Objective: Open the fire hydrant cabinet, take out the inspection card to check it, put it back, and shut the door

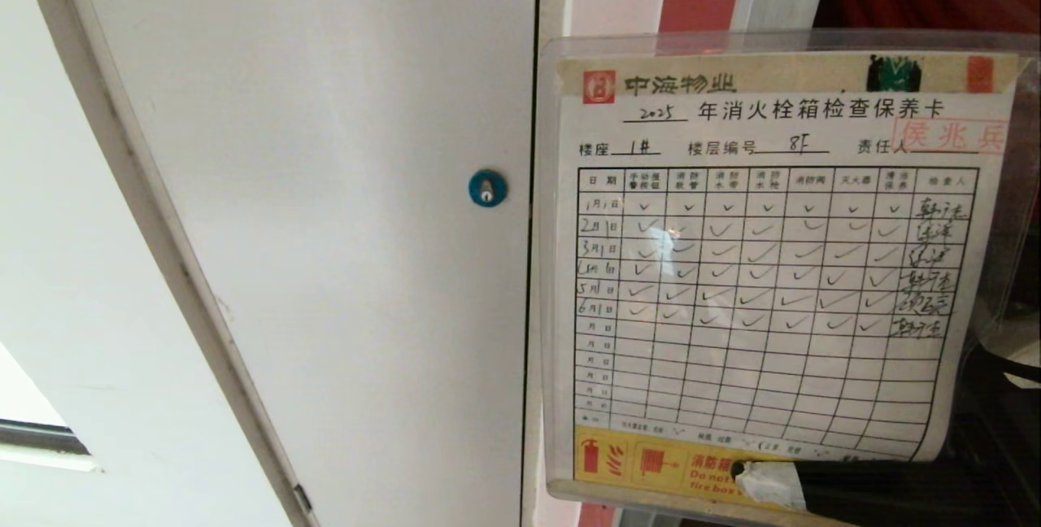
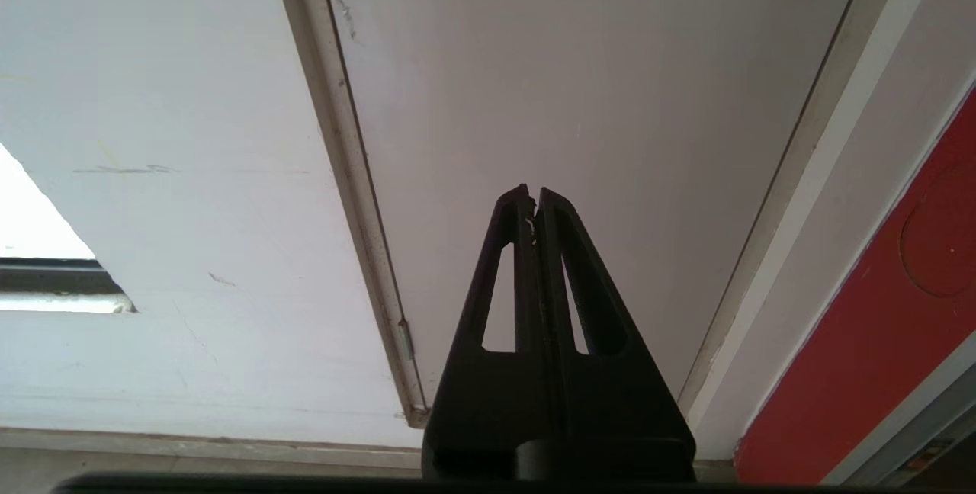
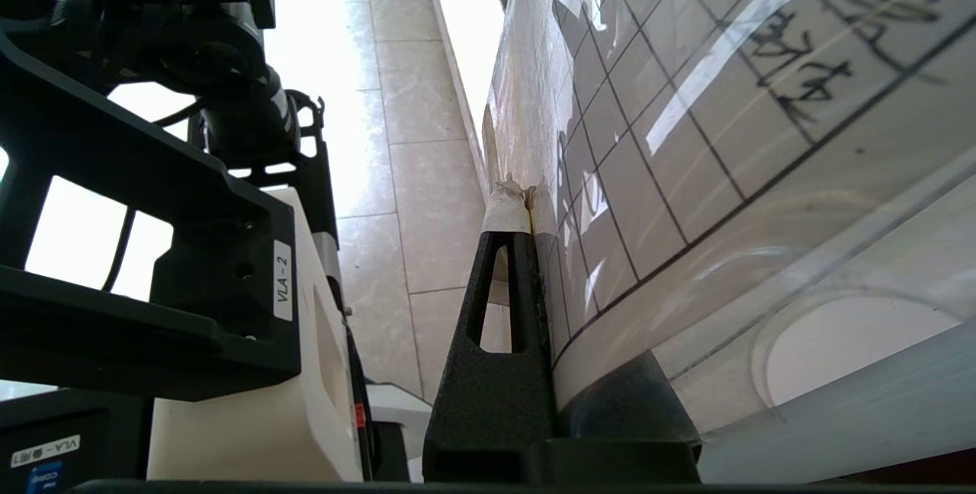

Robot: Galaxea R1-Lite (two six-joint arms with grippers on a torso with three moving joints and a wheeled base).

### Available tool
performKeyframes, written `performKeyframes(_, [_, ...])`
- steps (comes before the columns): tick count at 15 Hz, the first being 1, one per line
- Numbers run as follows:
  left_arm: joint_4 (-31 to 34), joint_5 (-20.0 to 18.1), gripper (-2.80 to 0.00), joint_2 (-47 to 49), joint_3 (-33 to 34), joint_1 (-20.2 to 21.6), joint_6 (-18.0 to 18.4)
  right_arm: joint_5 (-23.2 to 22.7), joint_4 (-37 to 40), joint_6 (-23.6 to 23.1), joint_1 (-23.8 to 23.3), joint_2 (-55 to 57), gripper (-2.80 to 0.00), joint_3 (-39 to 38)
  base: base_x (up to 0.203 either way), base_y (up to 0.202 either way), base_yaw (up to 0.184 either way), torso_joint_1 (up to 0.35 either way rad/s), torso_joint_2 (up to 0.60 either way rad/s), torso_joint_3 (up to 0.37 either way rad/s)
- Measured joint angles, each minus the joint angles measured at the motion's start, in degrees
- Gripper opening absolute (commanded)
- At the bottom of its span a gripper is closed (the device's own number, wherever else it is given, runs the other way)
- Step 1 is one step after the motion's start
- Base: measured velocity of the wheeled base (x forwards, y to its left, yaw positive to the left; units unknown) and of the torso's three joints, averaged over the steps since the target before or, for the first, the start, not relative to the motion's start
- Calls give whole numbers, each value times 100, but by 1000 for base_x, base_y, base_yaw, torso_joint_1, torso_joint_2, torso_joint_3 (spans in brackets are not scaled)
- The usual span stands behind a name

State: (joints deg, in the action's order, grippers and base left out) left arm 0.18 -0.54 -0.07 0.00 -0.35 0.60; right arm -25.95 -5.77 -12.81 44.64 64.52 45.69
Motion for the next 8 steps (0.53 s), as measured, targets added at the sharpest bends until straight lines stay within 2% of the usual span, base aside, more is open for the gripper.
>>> performKeyframes(8, [-2,2,-280,0,0,0,-2,5,15,-2,-2,-85,-280,-33,0,0,0,0,0,0])
